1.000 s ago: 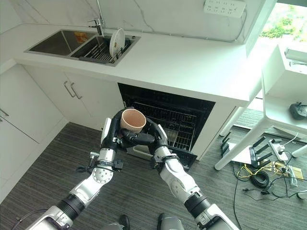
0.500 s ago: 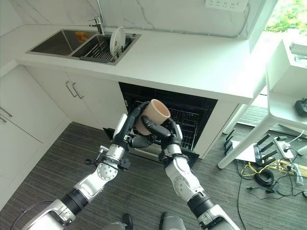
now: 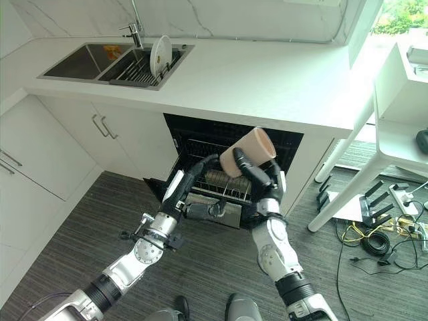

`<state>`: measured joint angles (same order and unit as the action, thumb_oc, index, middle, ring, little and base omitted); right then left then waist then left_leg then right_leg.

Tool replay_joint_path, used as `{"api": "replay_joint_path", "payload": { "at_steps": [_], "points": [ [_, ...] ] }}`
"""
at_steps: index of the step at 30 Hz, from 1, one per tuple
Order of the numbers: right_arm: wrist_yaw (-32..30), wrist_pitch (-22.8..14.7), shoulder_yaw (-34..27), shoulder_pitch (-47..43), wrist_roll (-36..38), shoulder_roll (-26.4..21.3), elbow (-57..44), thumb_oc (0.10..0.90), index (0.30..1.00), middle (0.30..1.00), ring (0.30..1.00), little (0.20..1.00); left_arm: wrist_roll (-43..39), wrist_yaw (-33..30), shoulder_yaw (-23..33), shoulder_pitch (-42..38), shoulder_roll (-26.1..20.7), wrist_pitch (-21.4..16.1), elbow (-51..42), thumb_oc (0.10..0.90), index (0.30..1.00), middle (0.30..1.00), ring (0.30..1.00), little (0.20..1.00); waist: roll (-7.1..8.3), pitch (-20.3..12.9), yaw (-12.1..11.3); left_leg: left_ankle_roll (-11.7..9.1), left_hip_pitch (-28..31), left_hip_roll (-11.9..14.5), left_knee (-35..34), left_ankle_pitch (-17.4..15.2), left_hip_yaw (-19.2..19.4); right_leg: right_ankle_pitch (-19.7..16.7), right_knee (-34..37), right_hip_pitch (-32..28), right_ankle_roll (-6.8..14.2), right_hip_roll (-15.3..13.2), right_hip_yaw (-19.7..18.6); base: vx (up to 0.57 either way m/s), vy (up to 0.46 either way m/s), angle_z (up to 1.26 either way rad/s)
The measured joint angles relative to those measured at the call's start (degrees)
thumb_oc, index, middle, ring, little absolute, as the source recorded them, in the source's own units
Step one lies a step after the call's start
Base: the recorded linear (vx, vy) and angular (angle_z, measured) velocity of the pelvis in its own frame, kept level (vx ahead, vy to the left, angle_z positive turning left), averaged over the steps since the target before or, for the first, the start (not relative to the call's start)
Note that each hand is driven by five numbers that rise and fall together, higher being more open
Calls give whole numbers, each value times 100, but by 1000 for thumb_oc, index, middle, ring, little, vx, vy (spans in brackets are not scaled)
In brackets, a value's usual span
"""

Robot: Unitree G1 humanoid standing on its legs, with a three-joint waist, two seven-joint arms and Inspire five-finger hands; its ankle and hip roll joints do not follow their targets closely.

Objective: Place the dishes in the dishwasher.

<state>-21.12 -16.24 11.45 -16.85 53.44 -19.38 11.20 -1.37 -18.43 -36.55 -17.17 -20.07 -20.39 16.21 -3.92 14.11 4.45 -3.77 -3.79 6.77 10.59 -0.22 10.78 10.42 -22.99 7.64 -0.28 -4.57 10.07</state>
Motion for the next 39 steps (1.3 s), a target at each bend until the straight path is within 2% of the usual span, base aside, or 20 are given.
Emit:
{"api": "replay_joint_path", "payload": {
  "at_steps": [5, 8, 12, 16, 17, 19, 21, 26, 28, 34, 39],
  "points": [
    [197, 249, -492, 6, -305, -621, 31, 400, 300, 300, 300, 300, 521, 34, 387, 312, -657, 44, -8, 800, 900, 900, 900, 900, 2, 1, 9, -1, 10, -1, -11, -21, 7, 31, -8, 1, -12, -5, 6, 122, 1, -1],
    [521, 592, -576, -4, -467, -989, 34, 400, 300, 300, 300, 300, 941, 39, 592, 255, -1030, 42, -55, 800, 900, 900, 900, 900, 5, 3, 10, 1, 10, -5, -23, -27, 5, 27, 1, 2, -17, -6, 6, 102, 0, 1],
    [959, 1199, -538, -419, -988, -1342, 364, 400, 300, 300, 300, 300, 1195, 142, 546, -106, -1508, 50, -59, 800, 900, 900, 900, 900, 63, 85, 36, -6, -41, -23, -66, -19, 41, 45, -9, 113, 16, -10, -37, 93, -11, -6],
    [1416, 1771, -536, -1480, -1040, -1975, 1244, 400, 300, 300, 300, 300, 1340, 142, 490, -852, -1960, 39, -39, 800, 900, 900, 900, 900, 54, 519, 68, 20, -320, -44, -17, 12, 128, -59, -102, 448, -31, -32, -129, -23, 9, -9],
    [1489, 1815, -538, -1706, -1030, -2087, 1463, 400, 300, 300, 300, 300, 1340, 138, 484, -1046, -2026, 40, 1, 800, 900, 900, 900, 900, 44, 647, 87, 25, -390, -52, 7, 14, 137, -85, -128, 530, -40, -42, -140, -31, 19, -9],
    [1728, 1975, -319, -2407, -1010, -2390, 2106, 400, 300, 300, 300, 300, 1315, 112, 265, -1658, -2296, 35, 149, 800, 900, 900, 900, 900, 8, 1004, 162, 57, -544, -86, 35, 38, 127, -139, -162, 667, -41, -58, -160, -6, -4, -2],
    [1891, 2172, -266, -2880, -989, -2522, 2590, 400, 300, 300, 300, 300, 1305, 138, 61, -2377, -2366, 40, 416, 800, 900, 900, 900, 900, -64, 1386, 200, 85, -651, -111, 18, 64, 136, -210, -121, 762, -42, -67, -183, 22, -47, -3],
    [2193, 2340, -15, -2965, -983, -2533, 3226, 400, 300, 300, 300, 300, 1304, 198, -187, -2831, -2391, 42, 412, 800, 900, 900, 900, 900, -64, 1528, 197, 86, -710, -151, -10, 65, 50, -213, -39, 773, -43, -91, -168, 15, -66, 2],
    [2246, 2344, 191, -3329, -942, -2554, 3531, 400, 300, 300, 300, 300, 1304, 306, -610, -3293, -2522, 49, 513, 800, 900, 900, 900, 900, -76, 1619, 200, 86, -733, -204, -21, 66, -93, -219, 12, 778, -34, -118, -188, 0, -92, -1],
    [2255, 2274, 251, -3756, -833, -2548, 3528, 400, 300, 300, 300, 300, 1303, 450, -716, -3379, -2536, 201, 516, 800, 900, 900, 900, 900, -82, 1623, 166, 86, -823, -222, -86, 66, -138, -231, 62, 894, -15, -121, -194, 16, -25, 0],
    [2270, 2273, 257, -3789, -855, -2482, 3528, 400, 300, 300, 300, 300, 1280, 1291, -716, -3377, -2562, 523, 504, 800, 900, 900, 900, 900, -117, 1646, 171, 86, -827, -245, -90, 66, -133, -248, 69, 903, 10, -152, -204, 46, 38, -1]
  ]
}}
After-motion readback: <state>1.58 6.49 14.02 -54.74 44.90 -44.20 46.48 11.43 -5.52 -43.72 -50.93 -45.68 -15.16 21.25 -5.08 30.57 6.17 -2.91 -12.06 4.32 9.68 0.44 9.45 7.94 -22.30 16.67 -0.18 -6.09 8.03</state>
